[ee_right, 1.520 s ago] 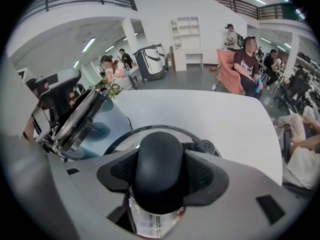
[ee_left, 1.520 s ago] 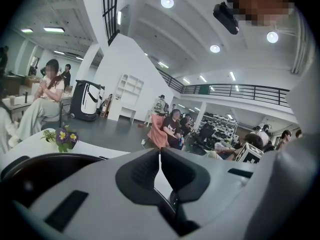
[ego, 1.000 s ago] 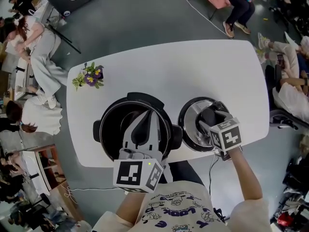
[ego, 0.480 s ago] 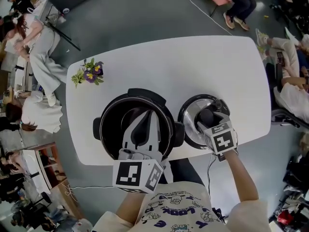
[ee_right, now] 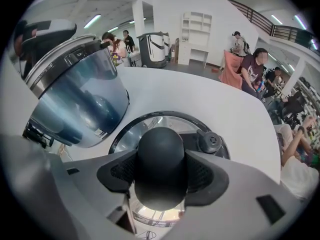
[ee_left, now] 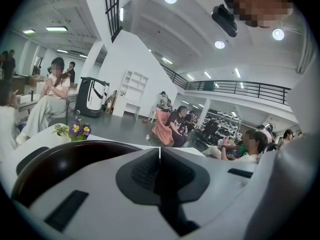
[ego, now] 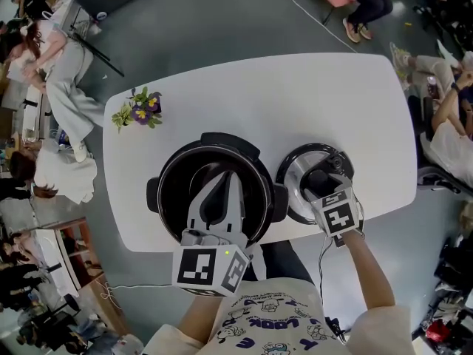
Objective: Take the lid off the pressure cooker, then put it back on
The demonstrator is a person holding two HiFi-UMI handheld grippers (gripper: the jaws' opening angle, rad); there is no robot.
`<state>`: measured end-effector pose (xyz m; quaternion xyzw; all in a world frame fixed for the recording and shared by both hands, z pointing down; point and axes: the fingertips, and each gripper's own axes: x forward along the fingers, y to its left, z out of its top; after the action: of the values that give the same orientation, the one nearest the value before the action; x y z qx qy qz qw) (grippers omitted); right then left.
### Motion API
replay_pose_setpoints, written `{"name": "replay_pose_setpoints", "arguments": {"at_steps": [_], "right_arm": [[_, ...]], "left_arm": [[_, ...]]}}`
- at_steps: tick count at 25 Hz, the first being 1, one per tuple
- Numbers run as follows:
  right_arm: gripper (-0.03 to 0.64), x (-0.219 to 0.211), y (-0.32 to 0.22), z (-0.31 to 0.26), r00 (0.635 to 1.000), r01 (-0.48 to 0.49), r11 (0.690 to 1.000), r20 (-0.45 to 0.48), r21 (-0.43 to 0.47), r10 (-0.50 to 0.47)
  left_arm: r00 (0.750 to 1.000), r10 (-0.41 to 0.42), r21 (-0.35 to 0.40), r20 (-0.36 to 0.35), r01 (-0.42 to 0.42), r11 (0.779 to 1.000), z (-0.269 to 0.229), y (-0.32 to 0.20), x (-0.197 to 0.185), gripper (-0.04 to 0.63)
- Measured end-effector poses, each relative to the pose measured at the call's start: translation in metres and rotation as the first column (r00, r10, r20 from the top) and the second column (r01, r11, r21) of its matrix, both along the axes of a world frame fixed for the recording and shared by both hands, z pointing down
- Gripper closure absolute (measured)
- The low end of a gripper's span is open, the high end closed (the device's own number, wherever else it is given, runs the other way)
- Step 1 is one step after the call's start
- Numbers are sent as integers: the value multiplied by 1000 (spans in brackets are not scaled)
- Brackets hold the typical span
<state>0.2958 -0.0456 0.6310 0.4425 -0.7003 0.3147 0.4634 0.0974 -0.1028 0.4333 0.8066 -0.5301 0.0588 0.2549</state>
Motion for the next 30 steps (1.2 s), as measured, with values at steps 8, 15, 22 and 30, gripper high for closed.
{"name": "replay_pose_setpoints", "arguments": {"at_steps": [8,15,22,30], "right_arm": [[318,-2,0,5,1000,-6,999,19,-52,7],[299,-8,7,1,997,5,1000,78,-15,-3],[189,-2,-12,-47,985,-72,971,169,229,33],[250,5,-49,-175,960,-226,805,266,549,88]], "left_arm": [[1000,-9,16,-18,9,1000,-7,2,-10,572],[999,-26,36,-31,27,999,-25,9,-23,572],[999,-31,90,-33,33,995,-52,12,-29,572],[999,-41,194,-14,43,980,-86,4,-35,561]]}}
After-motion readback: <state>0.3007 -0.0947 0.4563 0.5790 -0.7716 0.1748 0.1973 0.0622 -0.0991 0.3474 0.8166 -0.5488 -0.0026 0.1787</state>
